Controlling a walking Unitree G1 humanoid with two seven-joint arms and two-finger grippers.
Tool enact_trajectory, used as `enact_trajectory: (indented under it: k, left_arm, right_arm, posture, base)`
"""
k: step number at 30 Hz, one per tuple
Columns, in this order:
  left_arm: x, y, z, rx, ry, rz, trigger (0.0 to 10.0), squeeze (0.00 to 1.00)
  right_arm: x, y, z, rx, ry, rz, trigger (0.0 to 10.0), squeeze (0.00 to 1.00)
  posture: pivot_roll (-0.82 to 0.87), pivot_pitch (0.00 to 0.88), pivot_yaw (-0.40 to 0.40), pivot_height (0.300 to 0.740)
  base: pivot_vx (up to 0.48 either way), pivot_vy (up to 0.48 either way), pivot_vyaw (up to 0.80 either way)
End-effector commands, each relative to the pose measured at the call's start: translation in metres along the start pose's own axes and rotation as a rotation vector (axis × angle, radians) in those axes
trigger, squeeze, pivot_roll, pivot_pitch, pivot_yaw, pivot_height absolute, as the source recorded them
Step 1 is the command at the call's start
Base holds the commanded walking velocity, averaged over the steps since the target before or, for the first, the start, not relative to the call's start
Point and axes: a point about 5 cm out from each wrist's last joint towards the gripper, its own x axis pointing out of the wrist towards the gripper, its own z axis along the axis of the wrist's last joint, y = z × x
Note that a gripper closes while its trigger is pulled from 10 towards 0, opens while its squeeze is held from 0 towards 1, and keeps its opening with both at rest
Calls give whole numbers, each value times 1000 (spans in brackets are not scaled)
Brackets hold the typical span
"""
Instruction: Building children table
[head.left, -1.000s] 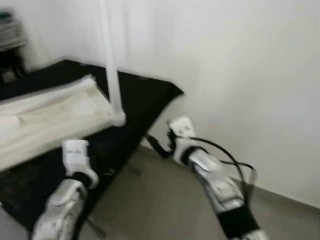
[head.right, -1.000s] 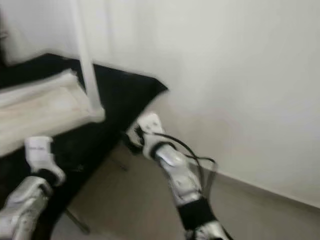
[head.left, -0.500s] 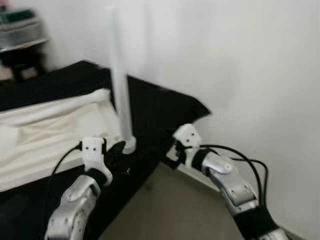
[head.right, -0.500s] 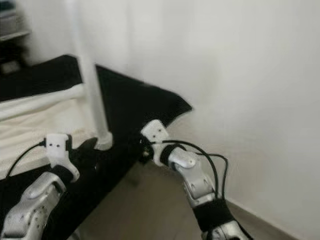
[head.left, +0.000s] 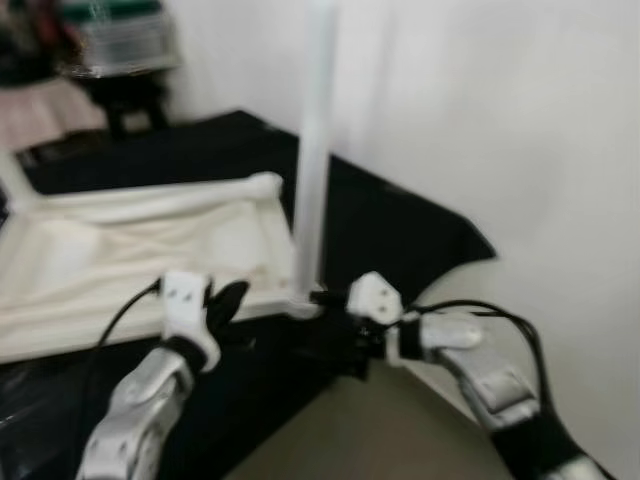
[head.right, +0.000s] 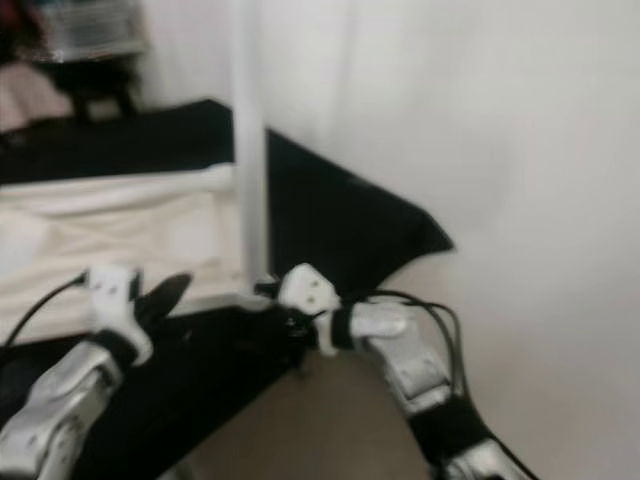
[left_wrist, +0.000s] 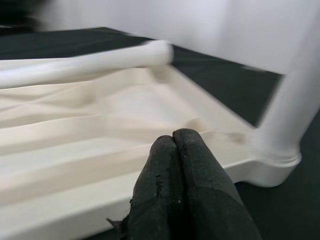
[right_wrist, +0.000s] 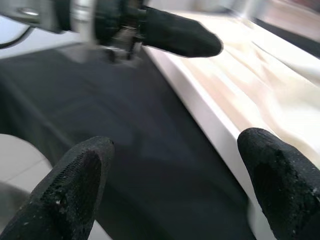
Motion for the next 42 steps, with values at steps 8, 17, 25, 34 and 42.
enact_trajectory:
  k: [8,17,25,34,42]
  left_arm:
    - [-5,-7,-1,0,23,-27,10000,0]
    - [-10,-17,-7,-19,85,-109,10000,0]
    - [-10,-20,-7,-14,95,-136,10000,0]
    - [-19,-33,-6,6,124,-245,10000,0]
    - [-28,-37,-7,18,139,-264,10000,0]
  right_arm:
    - [14,-8,7,-83,43,-7,10000,0]
    - [17,-32,2,-115,191,-172,10000,0]
    - [12,-47,-9,-150,445,-219,10000,0]
    - [29,-76,-15,2,630,-315,10000,0]
    - [32,-86,-14,100,675,-386,10000,0]
  posture:
    - [-42,0,-17,740]
    - [-40,0,-17,740]
    - [-38,0,-22,740]
    - [-21,0,-33,740]
    - [-3,28,-41,740]
  base:
    - [0,0,800]
    - [0,0,786]
    - [0,0,0]
    - [0,0,0]
    - [0,0,0]
